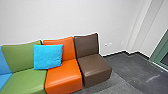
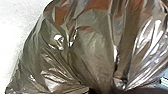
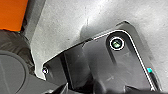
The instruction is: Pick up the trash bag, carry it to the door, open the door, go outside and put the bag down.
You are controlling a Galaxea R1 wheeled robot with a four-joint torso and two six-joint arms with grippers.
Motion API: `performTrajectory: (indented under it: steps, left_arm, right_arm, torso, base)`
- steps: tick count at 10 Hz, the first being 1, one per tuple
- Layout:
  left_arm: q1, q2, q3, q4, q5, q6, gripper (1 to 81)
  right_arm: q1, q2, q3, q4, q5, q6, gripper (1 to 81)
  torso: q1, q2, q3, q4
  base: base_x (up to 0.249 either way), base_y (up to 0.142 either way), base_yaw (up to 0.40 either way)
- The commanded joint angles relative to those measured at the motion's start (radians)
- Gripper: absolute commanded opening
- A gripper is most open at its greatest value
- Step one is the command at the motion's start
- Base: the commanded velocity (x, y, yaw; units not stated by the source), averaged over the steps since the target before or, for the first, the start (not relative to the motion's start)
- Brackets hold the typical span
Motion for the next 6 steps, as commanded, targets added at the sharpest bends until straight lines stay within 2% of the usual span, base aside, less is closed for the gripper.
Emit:
performTrajectory:
  steps: [1, 3, 5, 6]
  left_arm:
    - [0.012, -0.015, 0.031, -0.013, 0.010, 0.083, 1.0]
    - [0.093, -0.007, 0.030, -0.013, -0.050, 0.125, 1.0]
    - [0.169, 0.020, -0.015, -0.013, -0.110, 0.169, 1.0]
    - [0.202, 0.045, -0.058, -0.013, -0.119, 0.174, 1.0]
  right_arm:
    - [0.025, -0.011, -0.016, -0.026, -0.081, -0.028, 81.1]
    - [0.018, 0.038, -0.046, -0.053, -0.083, -0.045, 81.1]
    - [0.015, 0.097, -0.098, -0.065, -0.084, -0.045, 81.1]
    - [0.015, 0.115, -0.115, -0.075, -0.089, -0.045, 81.1]
  torso:
    - [-0.064, 0.098, 0.083, 0.000]
    - [-0.112, 0.172, 0.131, 0.000]
    - [-0.161, 0.244, 0.139, 0.000]
    - [-0.185, 0.279, 0.138, 0.000]
  base:
    - [0.000, 0.000, 0.000]
    - [0.000, 0.000, 0.000]
    - [0.000, 0.000, 0.000]
    - [0.000, 0.000, 0.000]
